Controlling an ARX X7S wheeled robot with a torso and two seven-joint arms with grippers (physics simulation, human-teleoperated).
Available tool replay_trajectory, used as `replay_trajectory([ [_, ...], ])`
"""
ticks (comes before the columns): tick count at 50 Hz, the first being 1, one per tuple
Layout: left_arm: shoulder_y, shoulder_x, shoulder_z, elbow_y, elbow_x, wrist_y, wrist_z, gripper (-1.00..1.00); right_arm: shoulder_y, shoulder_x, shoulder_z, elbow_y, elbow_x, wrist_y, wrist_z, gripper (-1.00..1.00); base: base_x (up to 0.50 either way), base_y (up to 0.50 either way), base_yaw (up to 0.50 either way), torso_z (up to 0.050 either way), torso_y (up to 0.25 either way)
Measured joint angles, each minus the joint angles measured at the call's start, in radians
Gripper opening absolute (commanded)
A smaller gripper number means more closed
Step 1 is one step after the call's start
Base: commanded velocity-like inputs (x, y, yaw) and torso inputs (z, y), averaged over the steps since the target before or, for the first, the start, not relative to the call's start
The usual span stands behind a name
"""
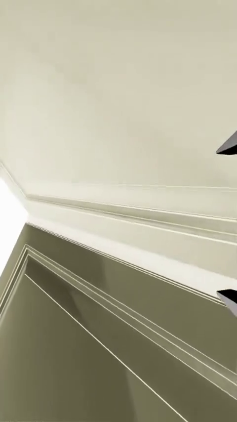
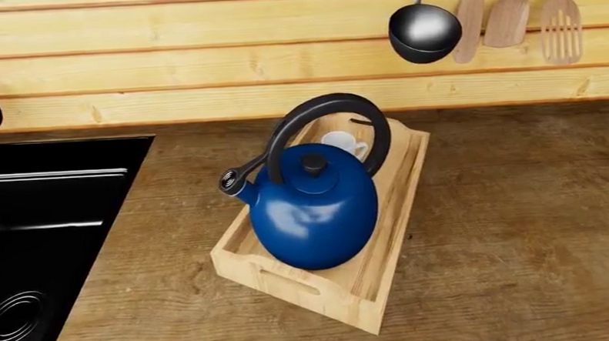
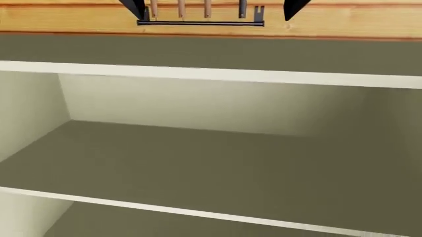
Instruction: Pick the kettle from the counter and place it on the tray. Then pick the mug from the cabinet and place it on the tray. Then close the cabinet doors.
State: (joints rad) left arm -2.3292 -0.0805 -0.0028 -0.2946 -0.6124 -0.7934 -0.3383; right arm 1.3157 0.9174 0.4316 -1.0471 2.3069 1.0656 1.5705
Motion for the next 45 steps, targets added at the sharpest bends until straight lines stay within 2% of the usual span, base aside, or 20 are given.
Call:
replay_trajectory([
  [10, -0.008, 0.006, 0.052, -0.006, -0.073, 0.032, -0.050, 1.00, 0.007, 0.033, 0.026, 0.000, 0.036, -0.015, 0.000, 1.00, 0.00, 0.00, 0.00, 0.000, 0.002],
  [19, -0.024, 0.006, 0.092, -0.024, -0.078, 0.029, -0.046, 1.00, -0.003, 0.044, 0.059, 0.000, 0.062, -0.010, 0.000, 1.00, 0.00, 0.00, 0.00, 0.000, 0.000],
  [30, -0.027, 0.016, 0.136, -0.093, -0.030, 0.014, 0.048, 1.00, -0.003, 0.055, 0.084, 0.001, 0.091, 0.000, 0.000, 1.00, 0.00, 0.00, 0.00, 0.000, 0.000],
  [45, -0.027, 0.022, 0.287, -0.222, -0.010, 0.060, 0.149, 1.00, 0.074, 0.120, 0.075, 0.001, 0.158, -0.045, 0.000, 1.00, 0.00, 0.00, 0.00, 0.000, 0.000],
])
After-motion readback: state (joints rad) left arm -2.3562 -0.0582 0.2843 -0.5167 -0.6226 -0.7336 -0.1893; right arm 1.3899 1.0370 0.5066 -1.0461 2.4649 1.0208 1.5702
